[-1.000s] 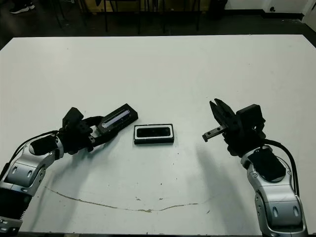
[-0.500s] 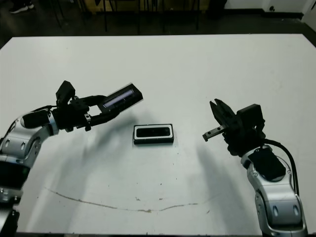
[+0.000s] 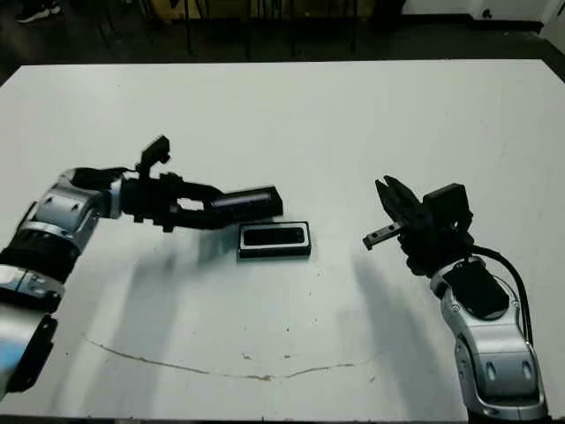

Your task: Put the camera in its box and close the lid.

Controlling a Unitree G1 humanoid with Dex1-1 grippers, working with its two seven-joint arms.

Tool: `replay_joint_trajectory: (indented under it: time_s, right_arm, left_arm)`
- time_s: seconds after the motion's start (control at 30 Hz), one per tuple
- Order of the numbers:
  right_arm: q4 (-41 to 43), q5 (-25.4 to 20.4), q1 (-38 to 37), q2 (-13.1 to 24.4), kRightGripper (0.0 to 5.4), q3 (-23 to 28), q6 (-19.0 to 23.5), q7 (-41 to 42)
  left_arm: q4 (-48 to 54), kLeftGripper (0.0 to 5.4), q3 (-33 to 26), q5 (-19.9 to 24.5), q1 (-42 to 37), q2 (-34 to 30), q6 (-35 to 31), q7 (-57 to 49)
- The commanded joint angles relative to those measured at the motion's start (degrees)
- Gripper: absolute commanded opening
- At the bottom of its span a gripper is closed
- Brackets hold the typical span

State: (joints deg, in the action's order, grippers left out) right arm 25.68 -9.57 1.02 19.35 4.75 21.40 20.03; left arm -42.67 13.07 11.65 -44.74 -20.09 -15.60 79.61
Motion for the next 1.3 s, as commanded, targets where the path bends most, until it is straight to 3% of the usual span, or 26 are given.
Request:
replay_joint_trajectory:
  time_s: [0.03,0.33,1.3]
  right_arm:
    - [-0.9,-0.5,-0.6,0.1,0.00,0.2,0.0,0.1]
    - [-0.3,0.0,-0.9,0.4,0.00,-0.1,0.3,0.1]
    - [0.9,-0.2,-1.8,0.3,0.00,-0.1,0.8,-0.2]
  left_arm:
    - [-1.4,2.78,0.0,-0.8,0.1,0.6,0.2,0.6]
    - [0.4,2.78,-1.0,0.4,3.8,3.1,0.2,0.9]
    - [-1.2,2.78,2.3,-3.2,6.1,3.4,5.2,3.7]
